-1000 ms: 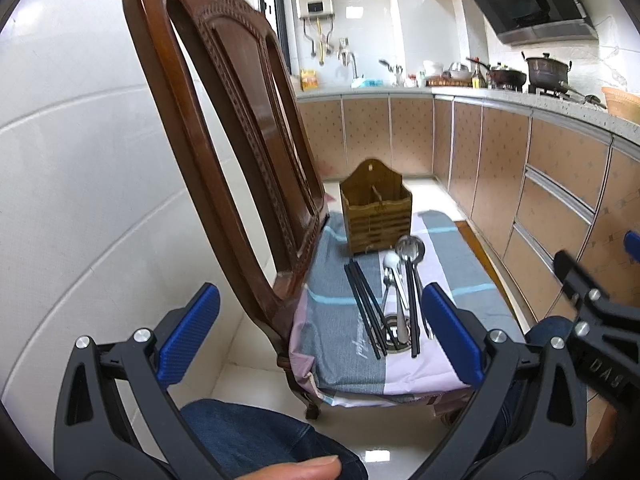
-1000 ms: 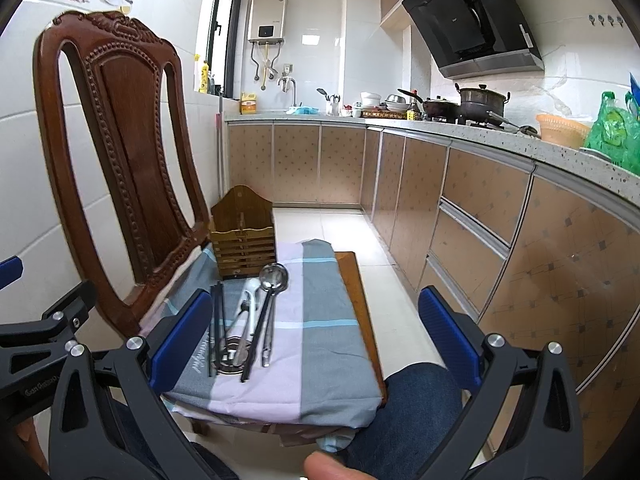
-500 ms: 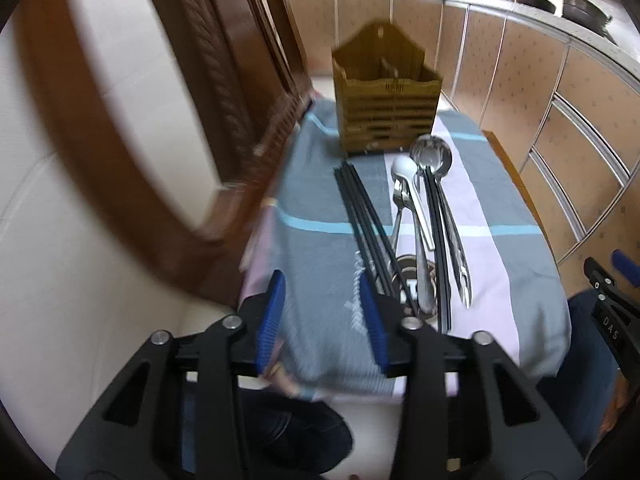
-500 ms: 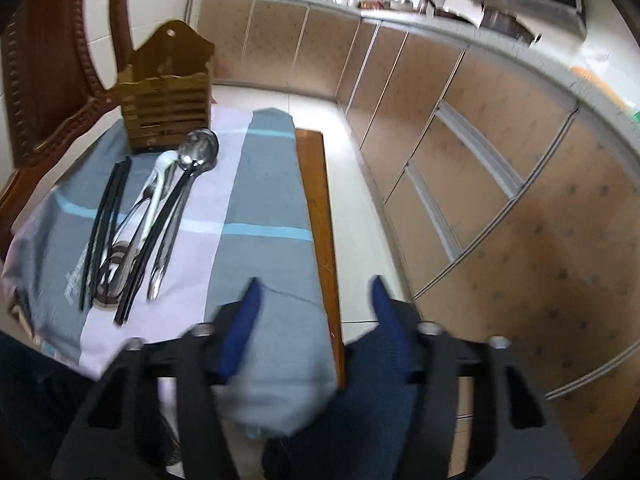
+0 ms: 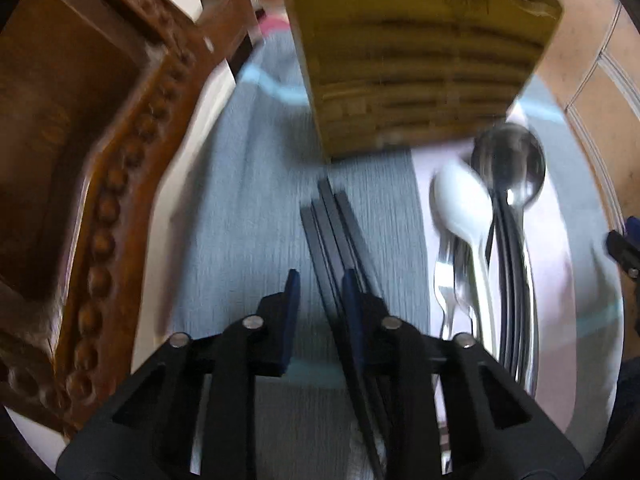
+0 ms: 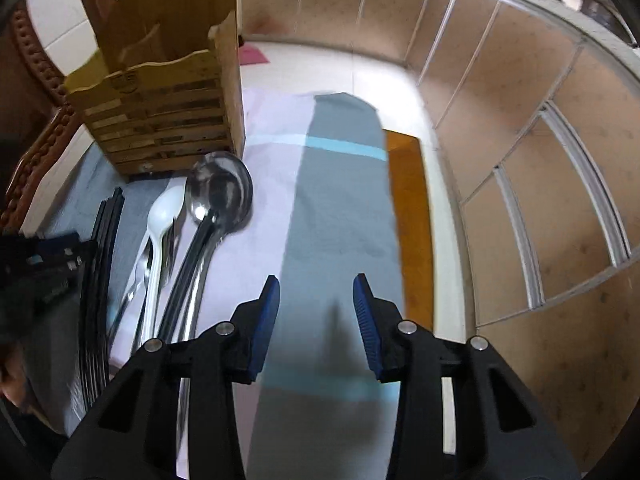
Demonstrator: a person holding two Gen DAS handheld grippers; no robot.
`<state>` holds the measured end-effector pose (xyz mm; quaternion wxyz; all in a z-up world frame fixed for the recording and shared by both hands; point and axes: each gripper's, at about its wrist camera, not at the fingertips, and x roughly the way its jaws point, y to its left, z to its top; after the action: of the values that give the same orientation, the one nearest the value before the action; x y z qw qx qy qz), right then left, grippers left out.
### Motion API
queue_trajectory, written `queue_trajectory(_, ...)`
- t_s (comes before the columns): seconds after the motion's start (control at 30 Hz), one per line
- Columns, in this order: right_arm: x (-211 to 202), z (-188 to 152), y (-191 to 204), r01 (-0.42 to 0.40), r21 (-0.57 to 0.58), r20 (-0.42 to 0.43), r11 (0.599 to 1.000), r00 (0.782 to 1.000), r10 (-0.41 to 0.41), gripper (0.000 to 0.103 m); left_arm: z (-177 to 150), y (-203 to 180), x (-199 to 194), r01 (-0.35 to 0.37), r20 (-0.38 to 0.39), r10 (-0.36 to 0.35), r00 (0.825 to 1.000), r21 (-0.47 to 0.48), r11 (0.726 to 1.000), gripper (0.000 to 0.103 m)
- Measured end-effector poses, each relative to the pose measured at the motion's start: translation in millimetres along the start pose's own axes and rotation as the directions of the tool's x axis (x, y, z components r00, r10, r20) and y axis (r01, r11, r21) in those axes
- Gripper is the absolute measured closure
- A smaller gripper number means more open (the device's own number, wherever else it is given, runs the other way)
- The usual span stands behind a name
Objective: Organize utensils
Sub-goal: 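Lower the left tool onto the black chopsticks while the right tool reaches the steel ladle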
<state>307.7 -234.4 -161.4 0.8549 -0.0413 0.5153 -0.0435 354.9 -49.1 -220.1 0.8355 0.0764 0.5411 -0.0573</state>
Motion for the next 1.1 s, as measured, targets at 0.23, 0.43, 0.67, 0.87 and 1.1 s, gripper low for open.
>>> queue_trajectory(0.23,21.4,27.9,6.4,-0.026,-0.002,0.001,1.000,1.000,0.026,0.054,12.6,13.3,7.0,0.119,-0.018,-0.121,0.993,-0.062,0.991,0.082)
queue_trajectory(0.43,31.9,28.1,-1.1,-0.123,0.055,-0.057,0.991,0.990,0.126,0.052,13.8,6.8,10.6,0.104,-0.031,-0.106,0.994,-0.065,0.992,0.081)
queue_trajectory(0.67,34.1,24.0,-18.5,-0.107,0.085,-0.065,0.991,0.991,0.113,0.052,-0.4,-16.9,-22.6,0.219,-0.036,-0.220,0.975,-0.030,0.975,0.083)
queue_trajectory(0.87,36.5,24.0,-23.8,-0.083,0.102,-0.060,0.991,0.994,0.089,0.052,-11.7,-39.8,-26.5,0.295,-0.068,-0.293,0.954,0.020,0.955,0.082)
queue_trajectory(1.1,41.8,20.5,-23.0,-0.063,0.090,-0.069,0.994,0.995,0.070,0.052,-2.4,-14.6,-33.3,0.201,-0.052,-0.202,0.978,-0.022,0.979,0.072)
